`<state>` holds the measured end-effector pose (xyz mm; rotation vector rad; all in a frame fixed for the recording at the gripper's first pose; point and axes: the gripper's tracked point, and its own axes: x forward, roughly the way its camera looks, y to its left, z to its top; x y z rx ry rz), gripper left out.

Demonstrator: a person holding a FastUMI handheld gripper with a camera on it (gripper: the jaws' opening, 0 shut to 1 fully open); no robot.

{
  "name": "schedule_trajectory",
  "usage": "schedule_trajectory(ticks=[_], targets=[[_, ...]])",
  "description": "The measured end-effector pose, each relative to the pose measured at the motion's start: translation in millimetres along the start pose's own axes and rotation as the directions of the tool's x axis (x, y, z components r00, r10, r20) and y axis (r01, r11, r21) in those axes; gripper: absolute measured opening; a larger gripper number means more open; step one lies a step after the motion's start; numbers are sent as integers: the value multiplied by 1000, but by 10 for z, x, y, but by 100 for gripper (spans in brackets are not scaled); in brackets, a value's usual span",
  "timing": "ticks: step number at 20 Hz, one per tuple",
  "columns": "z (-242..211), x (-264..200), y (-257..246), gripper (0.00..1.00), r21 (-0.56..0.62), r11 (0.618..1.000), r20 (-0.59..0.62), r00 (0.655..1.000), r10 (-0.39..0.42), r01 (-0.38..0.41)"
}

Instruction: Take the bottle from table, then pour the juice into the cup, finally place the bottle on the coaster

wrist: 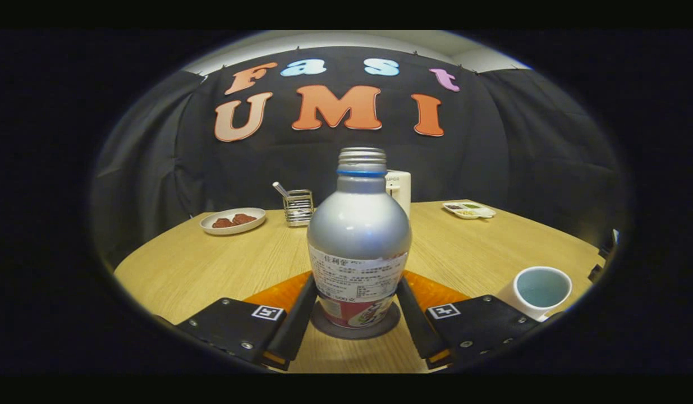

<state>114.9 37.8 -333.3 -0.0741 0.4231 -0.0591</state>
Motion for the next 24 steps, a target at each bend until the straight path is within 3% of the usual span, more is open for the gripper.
schedule_trajectory(ticks=[2, 3, 5, 8, 11, 14, 24], targets=[[-23, -37, 90, 82, -23, 999, 8, 1000, 28, -27], [10, -77, 99, 90, -40, 999, 26, 999, 34, -33], [95, -170, 107, 97, -57, 998, 63, 997, 39, -36], [233, -401, 178, 97, -71, 996, 106, 992, 70, -63], [437, -657, 102, 97, -142, 989, 159, 986, 52, -29], [561, -892, 109, 97, -131, 991, 183, 981, 63, -39], [1197, -2230, -30, 98, -123, 992, 316, 947, 56, -17]])
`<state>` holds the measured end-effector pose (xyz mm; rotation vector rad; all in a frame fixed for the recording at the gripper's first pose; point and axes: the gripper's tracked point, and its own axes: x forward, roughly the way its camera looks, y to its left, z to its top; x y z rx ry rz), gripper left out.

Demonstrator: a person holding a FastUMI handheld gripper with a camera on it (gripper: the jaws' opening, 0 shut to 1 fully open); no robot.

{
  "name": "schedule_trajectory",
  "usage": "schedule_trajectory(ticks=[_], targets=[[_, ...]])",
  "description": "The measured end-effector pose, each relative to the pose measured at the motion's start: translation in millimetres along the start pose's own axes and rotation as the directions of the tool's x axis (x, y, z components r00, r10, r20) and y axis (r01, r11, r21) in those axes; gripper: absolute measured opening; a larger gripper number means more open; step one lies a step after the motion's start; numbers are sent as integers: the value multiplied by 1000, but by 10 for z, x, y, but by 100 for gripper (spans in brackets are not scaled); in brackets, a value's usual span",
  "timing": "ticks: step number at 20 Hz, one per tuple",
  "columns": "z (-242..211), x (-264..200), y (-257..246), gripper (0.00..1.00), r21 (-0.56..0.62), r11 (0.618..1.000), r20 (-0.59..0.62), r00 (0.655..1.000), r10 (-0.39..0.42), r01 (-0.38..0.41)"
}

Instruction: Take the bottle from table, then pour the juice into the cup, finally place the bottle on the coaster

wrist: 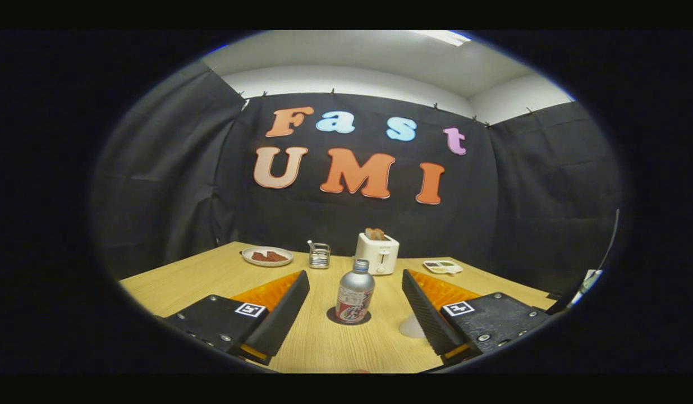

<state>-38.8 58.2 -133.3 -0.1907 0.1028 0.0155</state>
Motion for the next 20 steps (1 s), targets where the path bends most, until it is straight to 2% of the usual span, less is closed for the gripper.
schedule_trajectory(ticks=[7, 13, 20], targets=[[422, -666, 179, 98, -40, 998, 65, 997, 49, -47], [567, -1021, 450, 98, 36, 989, 82, 987, 137, -141], [660, -1179, 398, 98, 104, 985, 113, 985, 128, -140]])
